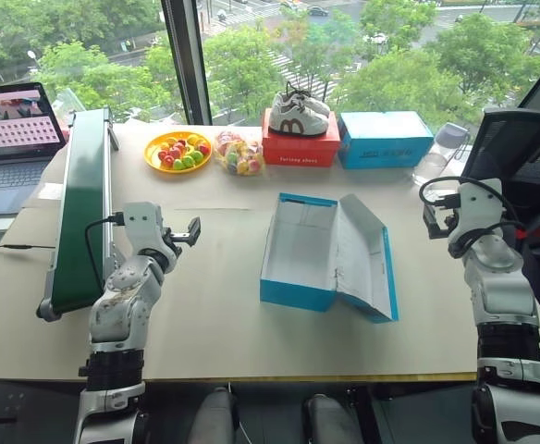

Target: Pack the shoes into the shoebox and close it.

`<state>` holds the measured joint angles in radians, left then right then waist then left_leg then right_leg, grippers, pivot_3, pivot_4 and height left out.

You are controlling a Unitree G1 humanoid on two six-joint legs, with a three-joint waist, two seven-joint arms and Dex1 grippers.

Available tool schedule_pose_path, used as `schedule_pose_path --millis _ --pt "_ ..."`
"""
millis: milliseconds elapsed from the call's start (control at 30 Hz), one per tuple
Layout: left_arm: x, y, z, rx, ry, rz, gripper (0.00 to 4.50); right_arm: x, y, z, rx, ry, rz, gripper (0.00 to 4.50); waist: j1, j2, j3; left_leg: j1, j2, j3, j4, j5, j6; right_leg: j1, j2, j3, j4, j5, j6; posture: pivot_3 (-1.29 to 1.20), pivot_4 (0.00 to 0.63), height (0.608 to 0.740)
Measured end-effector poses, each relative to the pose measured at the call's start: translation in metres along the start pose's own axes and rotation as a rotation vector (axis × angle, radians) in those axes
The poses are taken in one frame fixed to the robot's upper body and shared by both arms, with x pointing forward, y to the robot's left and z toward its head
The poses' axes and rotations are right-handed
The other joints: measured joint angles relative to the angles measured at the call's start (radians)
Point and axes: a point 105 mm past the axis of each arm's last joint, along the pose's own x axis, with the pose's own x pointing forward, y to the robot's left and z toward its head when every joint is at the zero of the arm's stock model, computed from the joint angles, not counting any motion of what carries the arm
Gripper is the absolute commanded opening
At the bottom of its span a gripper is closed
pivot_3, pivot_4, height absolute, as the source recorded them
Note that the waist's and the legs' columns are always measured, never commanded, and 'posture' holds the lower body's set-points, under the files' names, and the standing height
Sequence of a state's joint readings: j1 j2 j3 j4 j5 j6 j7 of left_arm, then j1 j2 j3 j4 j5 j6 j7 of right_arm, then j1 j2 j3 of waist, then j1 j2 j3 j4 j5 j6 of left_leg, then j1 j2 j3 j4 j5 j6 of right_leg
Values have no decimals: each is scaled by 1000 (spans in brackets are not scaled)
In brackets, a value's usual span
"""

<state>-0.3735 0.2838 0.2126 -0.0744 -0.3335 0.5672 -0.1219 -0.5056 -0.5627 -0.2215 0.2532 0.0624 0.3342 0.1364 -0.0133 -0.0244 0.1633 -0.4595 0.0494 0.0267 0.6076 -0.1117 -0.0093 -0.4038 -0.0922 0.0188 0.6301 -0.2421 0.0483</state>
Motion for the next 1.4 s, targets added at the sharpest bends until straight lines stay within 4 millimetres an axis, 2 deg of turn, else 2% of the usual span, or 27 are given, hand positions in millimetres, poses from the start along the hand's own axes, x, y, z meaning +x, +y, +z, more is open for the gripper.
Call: schedule_pose_path --millis 100,167,233,300,400,467,500,533,567,633,700,767,1000,1400 --pt "0 0 3 19 -21 1 4500 2 4 4 27 -15 5 4436 0 0 0 0 0 0 0 0 0 0 0 0 0 0 0 0 150 740" --pt "2 -7 18 52 -109 -12 4500 7 26 30 166 -107 76 4436 -9 0 0 0 0 0 0 0 0 -1 1 1 0 1 0 0 150 740" --pt "3 -14 34 48 -195 -18 4500 2 57 68 318 -233 231 4436 -13 0 0 0 1 0 0 0 0 -1 2 1 1 1 0 0 150 740" --pt "3 -13 49 50 -259 -3 4500 -14 81 109 434 -363 422 4436 -9 0 0 0 1 0 -1 0 0 -1 2 1 1 1 0 0 150 740" --pt "-1 9 55 59 -267 75 4500 -42 105 145 489 -445 683 4436 0 -1 0 -1 1 0 0 -1 1 0 1 0 0 1 0 0 150 740" --pt "-4 32 55 62 -221 137 4500 -78 135 165 464 -481 968 4436 1 -1 0 -1 1 0 0 -1 1 0 0 -1 1 1 0 0 150 740" --pt "-4 35 54 64 -207 140 4500 -85 141 167 449 -484 1020 4436 2 -1 0 -1 1 0 0 -1 1 0 0 -1 1 1 0 0 150 740" --pt "-6 42 52 68 -170 150 4500 -105 154 169 392 -489 1150 4436 2 -1 0 -1 1 0 0 -1 0 0 0 -2 1 1 0 0 150 740" --pt "-7 47 50 78 -143 152 4500 -114 161 166 354 -481 1209 4436 2 -1 0 0 1 0 0 -1 0 0 0 -2 0 1 -1 0 150 740" --pt "-13 66 41 75 -74 198 4500 -131 181 144 271 -398 1335 4436 1 -3 -1 0 2 0 0 -2 -2 0 0 -2 0 0 -1 0 150 740" --pt "-19 83 36 54 -36 254 4500 -134 194 121 230 -305 1373 4436 2 -3 0 0 2 0 0 -4 -6 -1 0 -2 0 0 -2 0 150 740" --pt "-22 91 35 57 -19 279 4500 -135 202 107 204 -254 1381 4436 2 -3 0 0 2 0 0 -4 -6 -1 0 -2 1 0 -2 0 150 740" --pt "-31 107 35 50 -7 342 4500 -120 214 96 199 -219 1284 4436 1 -4 0 0 2 0 -1 -4 -6 -2 0 -2 0 0 -2 0 150 740" --pt "-42 126 24 13 56 433 4500 -100 218 84 179 -185 1164 4436 2 -4 0 0 2 0 -1 -5 -6 -2 0 -2 0 1 -2 0 150 740"
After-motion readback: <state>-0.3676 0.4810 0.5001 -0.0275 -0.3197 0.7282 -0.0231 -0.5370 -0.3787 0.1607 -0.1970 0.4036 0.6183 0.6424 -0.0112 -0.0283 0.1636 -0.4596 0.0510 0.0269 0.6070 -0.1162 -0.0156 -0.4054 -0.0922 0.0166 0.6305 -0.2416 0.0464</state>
